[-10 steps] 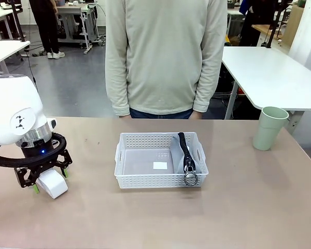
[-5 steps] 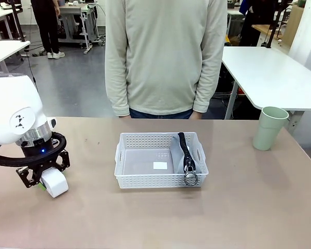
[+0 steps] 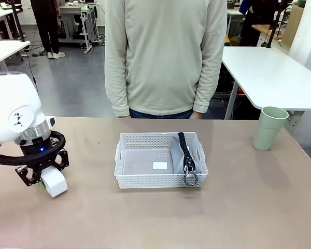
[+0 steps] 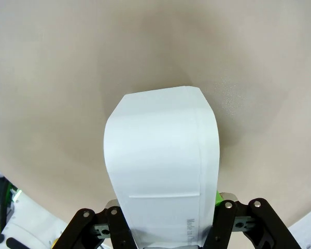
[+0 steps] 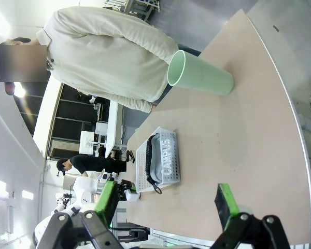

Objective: Efficiently arrange items inside the basket to fit them all.
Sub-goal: Pick up the Digital clock and place it inside the Organizing basket.

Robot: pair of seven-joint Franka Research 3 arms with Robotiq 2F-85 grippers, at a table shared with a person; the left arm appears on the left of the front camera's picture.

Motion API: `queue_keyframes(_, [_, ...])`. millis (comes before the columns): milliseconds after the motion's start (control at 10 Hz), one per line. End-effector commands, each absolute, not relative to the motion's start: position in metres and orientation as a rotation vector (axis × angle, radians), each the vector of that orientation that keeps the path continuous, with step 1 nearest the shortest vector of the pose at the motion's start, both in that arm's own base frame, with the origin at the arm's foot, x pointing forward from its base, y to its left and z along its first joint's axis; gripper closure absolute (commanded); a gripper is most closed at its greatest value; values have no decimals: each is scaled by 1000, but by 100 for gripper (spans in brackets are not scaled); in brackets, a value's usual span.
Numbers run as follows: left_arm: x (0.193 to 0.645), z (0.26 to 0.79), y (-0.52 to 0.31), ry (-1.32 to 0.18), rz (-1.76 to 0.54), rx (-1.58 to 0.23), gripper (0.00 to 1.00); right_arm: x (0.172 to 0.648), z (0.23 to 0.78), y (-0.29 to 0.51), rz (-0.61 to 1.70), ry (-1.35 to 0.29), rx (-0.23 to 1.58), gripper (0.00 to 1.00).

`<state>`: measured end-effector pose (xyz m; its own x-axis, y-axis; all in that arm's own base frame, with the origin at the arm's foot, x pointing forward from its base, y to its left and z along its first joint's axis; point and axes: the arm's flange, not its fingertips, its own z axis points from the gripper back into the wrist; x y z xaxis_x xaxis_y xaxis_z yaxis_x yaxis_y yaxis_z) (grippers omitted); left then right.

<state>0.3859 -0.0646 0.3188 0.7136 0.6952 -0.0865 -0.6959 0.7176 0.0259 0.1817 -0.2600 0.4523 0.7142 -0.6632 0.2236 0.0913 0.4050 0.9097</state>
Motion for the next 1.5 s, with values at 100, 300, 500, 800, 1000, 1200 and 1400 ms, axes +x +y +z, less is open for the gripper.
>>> queue_keyframes(100, [377, 372, -52, 58, 655, -23, 100, 183, 454, -261, -496, -654, 1061, 0])
queue_keyframes(300, [357, 458, -49, 39, 349, -103, 100, 183, 454, -261, -496, -654, 1061, 0])
queue_keyframes(500, [346, 508, -46, 54, 184, -218, 100, 183, 454, -261, -496, -654, 1061, 0])
queue_keyframes(800, [336, 525, -53, -33, 138, -213, 100, 183, 454, -261, -496, -654, 1061, 0])
queue_keyframes(1000, [336, 525, -53, -33, 138, -213, 100, 183, 454, -261, -496, -654, 1061, 0])
queue_keyframes(1200, [336, 525, -53, -33, 138, -213, 100, 183, 454, -261, -496, -654, 1061, 0])
queue_keyframes(1400, [344, 534, -62, -57, 90, -183, 48, 183, 454, -261, -496, -654, 1061, 0])
